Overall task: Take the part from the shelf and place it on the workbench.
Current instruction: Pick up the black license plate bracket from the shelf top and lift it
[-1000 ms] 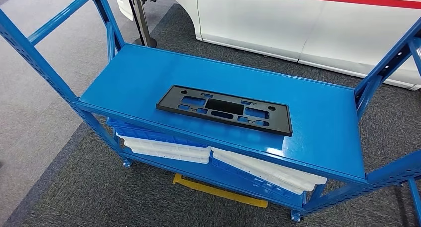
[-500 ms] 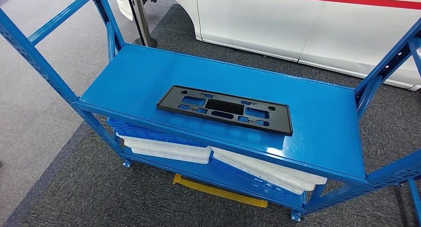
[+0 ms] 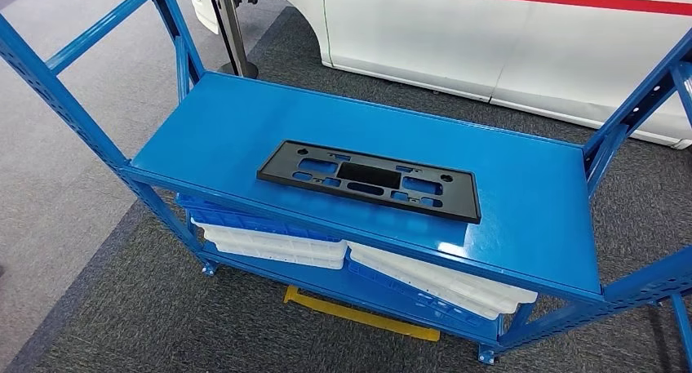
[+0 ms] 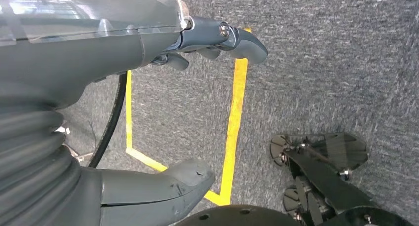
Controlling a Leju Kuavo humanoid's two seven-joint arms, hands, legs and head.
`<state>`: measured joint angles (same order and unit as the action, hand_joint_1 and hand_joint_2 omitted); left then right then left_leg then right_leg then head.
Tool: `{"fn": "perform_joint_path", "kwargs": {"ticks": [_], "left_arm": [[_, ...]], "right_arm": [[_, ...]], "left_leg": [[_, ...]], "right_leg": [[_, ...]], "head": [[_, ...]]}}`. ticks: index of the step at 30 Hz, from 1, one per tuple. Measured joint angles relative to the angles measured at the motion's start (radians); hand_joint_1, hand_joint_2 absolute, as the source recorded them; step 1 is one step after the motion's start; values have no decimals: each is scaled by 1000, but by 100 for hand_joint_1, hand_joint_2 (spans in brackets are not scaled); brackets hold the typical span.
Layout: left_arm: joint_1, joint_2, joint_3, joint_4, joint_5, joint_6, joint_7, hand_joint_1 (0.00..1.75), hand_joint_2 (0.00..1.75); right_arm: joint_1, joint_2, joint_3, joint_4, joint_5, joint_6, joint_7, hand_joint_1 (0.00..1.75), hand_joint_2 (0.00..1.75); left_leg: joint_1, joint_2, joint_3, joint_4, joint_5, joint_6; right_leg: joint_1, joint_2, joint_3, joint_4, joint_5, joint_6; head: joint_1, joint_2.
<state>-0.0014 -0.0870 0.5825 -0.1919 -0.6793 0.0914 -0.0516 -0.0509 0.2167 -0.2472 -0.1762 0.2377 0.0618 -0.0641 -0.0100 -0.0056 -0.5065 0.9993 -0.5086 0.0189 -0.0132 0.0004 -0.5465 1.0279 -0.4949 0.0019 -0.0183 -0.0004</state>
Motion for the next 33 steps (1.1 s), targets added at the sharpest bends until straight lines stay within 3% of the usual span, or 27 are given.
{"fn": "perform_joint_path", "kwargs": {"ticks": [7,13,21,26,30,33], "left_arm": [[0,0,-1,0,-3,1,-9,0,175],[0,0,-3,0,-3,-3,-31,0,175],[0,0,-3,0,0,-1,-41,0,175],[1,0,10,0,32,0,-66,0,175],[2,1,24,0,46,0,-66,0,175],[3,1,46,0,74,8,-57,0,175]], "right_arm": [[0,0,0,0,-8,1,-5,0,0],[12,-16,-3,0,-53,32,-106,0,0],[18,-32,-4,0,-54,48,-147,0,0],[26,-56,2,0,0,42,-325,0,0],[29,-74,10,0,28,26,-402,0,0],[37,-83,37,0,75,-11,-549,0,0]], "left_leg": [[0,0,0,0,0,0],[0,0,0,0,0,0],[0,0,0,0,0,0],[0,0,0,0,0,0],[0,0,0,0,0,0],[0,0,0,1,0,0]], "right_leg": [[0,0,0,0,0,0],[0,0,0,0,0,0],[0,0,0,0,0,0],[0,0,0,0,0,0],[-1,0,0,0,0,0],[-1,0,0,0,0,0]], "head": [[0,0],[0,0],[0,0],[0,0],[0,0],[0,0]]}}
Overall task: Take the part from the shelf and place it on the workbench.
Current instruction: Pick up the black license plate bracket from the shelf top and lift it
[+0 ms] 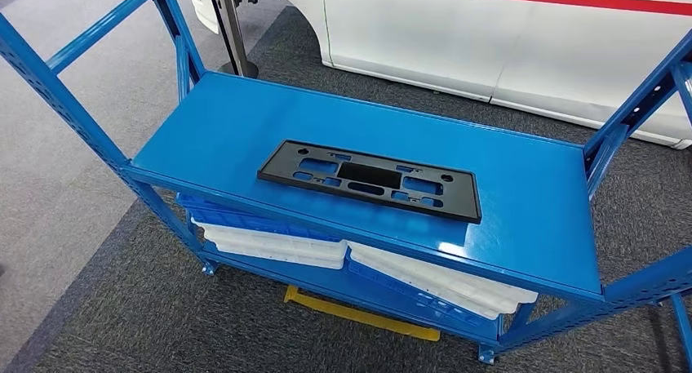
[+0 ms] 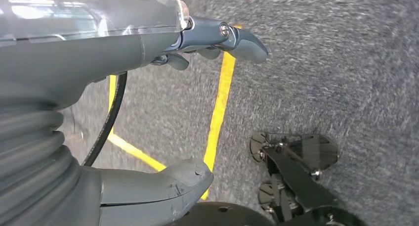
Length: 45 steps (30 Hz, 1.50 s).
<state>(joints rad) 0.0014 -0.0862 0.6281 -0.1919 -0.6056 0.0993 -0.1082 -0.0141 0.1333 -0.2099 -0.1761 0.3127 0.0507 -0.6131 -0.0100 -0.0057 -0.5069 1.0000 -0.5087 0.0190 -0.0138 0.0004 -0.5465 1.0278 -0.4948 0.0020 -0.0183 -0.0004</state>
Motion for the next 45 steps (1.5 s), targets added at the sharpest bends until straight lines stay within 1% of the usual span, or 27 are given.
{"fn": "perform_joint_path", "kwargs": {"ticks": [1,2,6,8,11,15,18,21,23,26,29,34,41,45], "left_arm": [[0,0,8,0,7,3,2,0,175],[1,0,14,0,11,5,3,0,175],[2,1,32,0,14,6,3,0,175],[4,5,36,0,16,-2,1,0,175],[9,19,53,0,29,-16,-2,0,175],[12,33,69,0,29,-25,-5,0,175],[15,43,78,0,15,-34,-7,0,175],[16,50,80,0,-11,-47,-15,0,175],[15,54,78,0,-34,-54,-27,0,175],[11,61,73,0,-55,-60,-38,0,175],[9,65,69,0,-63,-62,-40,0,175],[10,68,59,0,-73,-62,-41,0,175],[5,71,54,0,-86,-65,-34,0,175],[6,71,54,0,-86,-65,-31,0,175]], "right_arm": [[2,-3,10,0,10,-7,-40,0,0],[4,-6,18,0,15,-11,-61,0,0],[9,-18,40,-8,8,-6,-70,0,0],[27,-42,56,-71,-43,31,-70,0,0],[70,-102,110,-270,-149,73,-69,0,0],[137,-160,138,-549,-199,95,-37,0,0],[205,-192,138,-787,-206,108,-30,0,0],[269,-209,149,-991,-184,105,-58,0,0],[298,-224,175,-1114,-167,96,-70,0,0],[314,-262,231,-1263,-167,75,-69,0,0],[318,-290,283,-1355,-174,60,-67,0,0],[318,-327,338,-1440,-183,63,-70,0,0],[240,-390,446,-1570,-165,96,-46,0,0],[217,-415,473,-1620,-168,105,-38,0,0]], "left_leg": [[0,0,0,0,0,0],[0,0,0,0,0,0],[0,0,-1,0,0,0],[0,0,-1,0,0,0],[0,2,-1,0,0,0],[-1,2,0,1,0,1],[-1,2,0,3,-1,2],[-1,2,-2,3,-1,2],[-1,2,-2,3,-1,3],[0,3,-2,3,-1,3],[0,3,0,3,-1,3],[-1,2,-2,3,-1,3],[-1,2,-1,4,-1,4],[-1,2,-1,5,-1,4]], "right_leg": [[0,0,0,0,0,0],[0,0,0,0,0,0],[0,0,0,0,0,0],[0,0,1,0,0,0],[-2,2,0,0,1,1],[-2,1,1,0,0,3],[-2,1,1,0,0,4],[-2,1,1,0,0,5],[-2,2,0,0,0,5],[-1,2,1,0,0,5],[-1,2,1,0,0,5],[-2,2,1,0,1,6],[-2,2,1,0,1,7],[-2,1,1,0,2,7]], "head": [[0,0],[0,0],[0,0],[0,0],[0,0],[0,0],[0,0],[0,0],[0,0],[0,0],[0,0],[0,0],[0,0],[0,0]]}}
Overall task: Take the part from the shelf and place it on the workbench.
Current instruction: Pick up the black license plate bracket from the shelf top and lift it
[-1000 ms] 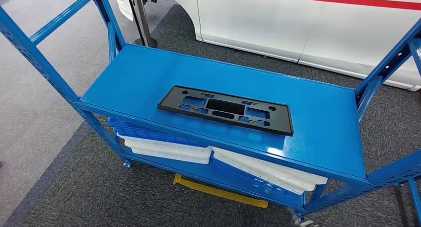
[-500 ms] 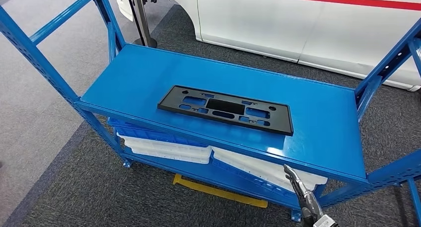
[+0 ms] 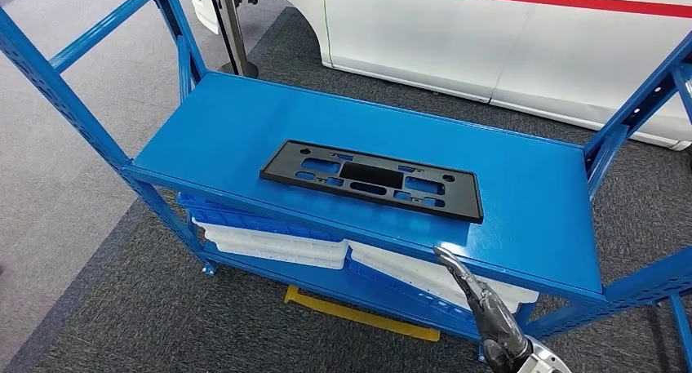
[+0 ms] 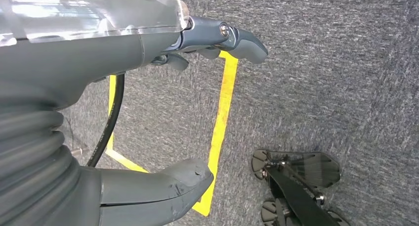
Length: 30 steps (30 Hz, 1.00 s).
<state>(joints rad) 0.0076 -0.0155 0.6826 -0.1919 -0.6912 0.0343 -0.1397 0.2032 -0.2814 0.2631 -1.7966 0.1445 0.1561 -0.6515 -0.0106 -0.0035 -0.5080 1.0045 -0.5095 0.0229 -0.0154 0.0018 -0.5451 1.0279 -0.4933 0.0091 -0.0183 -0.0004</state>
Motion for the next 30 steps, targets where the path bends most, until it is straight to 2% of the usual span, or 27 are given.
{"fn": "perform_joint_path", "kwargs": {"ticks": [5,12,15,19,23,27,30], "left_arm": [[-1,1,0,0,-9,-6,13,0,175],[-10,6,-6,0,-57,-30,3,0,175],[-11,9,-8,0,-63,-33,-3,0,175],[-9,11,-8,0,-64,-33,-5,0,175],[-10,11,-9,0,-65,-33,-6,0,175],[-9,12,-10,0,-79,-37,-9,0,175],[-11,13,-14,0,-88,-41,-8,0,175]], "right_arm": [[-46,-12,35,-24,15,11,33,0,0],[-312,-14,153,95,85,-32,184,0,0],[-397,-18,178,154,84,-33,200,0,0],[-441,-21,198,194,84,-33,203,0,0],[-464,-21,211,217,85,-34,207,0,175],[-512,-21,226,252,110,-38,247,0,175],[-584,-17,250,305,135,-37,276,0,44]], "left_leg": [[0,1,-2,0,0,0],[0,3,-1,0,3,2],[0,1,1,1,4,3],[0,0,1,2,4,3],[-1,0,0,2,4,3],[-1,0,-2,2,4,3],[-1,0,-3,2,4,4]], "right_leg": [[0,2,0,0,0,0],[0,4,-1,0,3,4],[1,1,0,0,4,4],[1,1,-1,0,4,4],[1,1,-2,0,4,5],[1,1,-2,0,4,5],[1,1,-2,0,5,7]], "head": [[0,0],[0,0],[0,0],[0,0],[0,0],[0,0],[0,0]]}}
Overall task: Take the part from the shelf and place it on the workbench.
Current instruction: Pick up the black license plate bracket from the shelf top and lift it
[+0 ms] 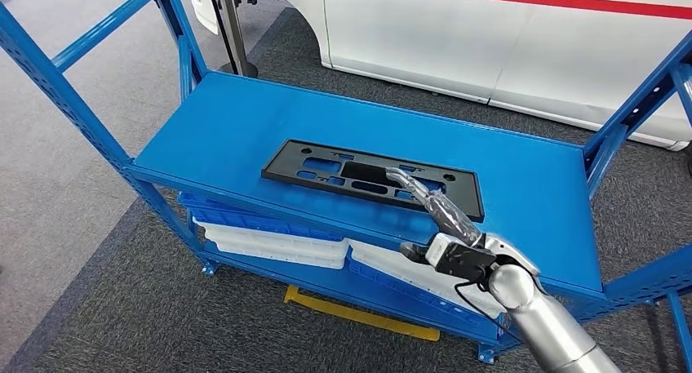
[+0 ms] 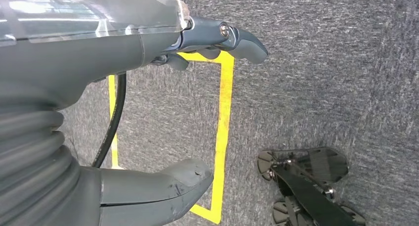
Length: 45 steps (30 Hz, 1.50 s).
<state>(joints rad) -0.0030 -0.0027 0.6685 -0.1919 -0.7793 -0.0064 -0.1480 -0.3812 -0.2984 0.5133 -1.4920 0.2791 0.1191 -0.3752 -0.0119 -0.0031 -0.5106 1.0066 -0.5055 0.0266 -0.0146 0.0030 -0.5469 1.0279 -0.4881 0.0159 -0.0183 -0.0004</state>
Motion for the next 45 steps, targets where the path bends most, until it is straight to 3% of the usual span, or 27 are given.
{"fn": "perform_joint_path", "kwargs": {"ticks": [1,3,7,16,27,39,45], "left_arm": [[0,0,-2,0,-3,-1,1,0,175],[0,1,-4,0,-10,-3,4,0,175],[-1,1,-4,0,-12,-4,8,0,175],[0,1,-4,0,-21,-5,15,0,175],[1,1,-2,0,-35,-7,12,0,175],[1,1,1,0,-41,-7,15,0,175],[1,1,5,0,-56,-8,18,0,175]], "right_arm": [[-25,4,11,20,10,0,9,0,0],[-74,20,35,60,30,0,28,0,0],[-163,64,83,136,56,0,54,0,175],[-290,167,171,339,213,-82,136,0,175],[-335,270,233,520,354,-196,175,0,175],[-348,300,256,600,376,-220,178,0,175],[-356,312,258,645,424,-281,195,0,175]], "left_leg": [[0,0,0,0,0,0],[0,0,1,0,1,1],[0,0,1,1,1,1],[0,-1,0,1,2,1],[0,-1,-1,1,1,1],[0,-1,-1,1,1,1],[0,-1,-1,2,1,1]], "right_leg": [[0,0,0,0,0,0],[0,0,0,0,1,1],[0,0,0,0,1,1],[0,-1,-1,0,1,1],[0,-1,-1,0,1,1],[0,-1,-1,0,1,1],[0,-1,-1,0,1,1]], "head": [[0,0],[0,0],[0,0],[0,0],[0,0],[0,0],[0,0]]}}
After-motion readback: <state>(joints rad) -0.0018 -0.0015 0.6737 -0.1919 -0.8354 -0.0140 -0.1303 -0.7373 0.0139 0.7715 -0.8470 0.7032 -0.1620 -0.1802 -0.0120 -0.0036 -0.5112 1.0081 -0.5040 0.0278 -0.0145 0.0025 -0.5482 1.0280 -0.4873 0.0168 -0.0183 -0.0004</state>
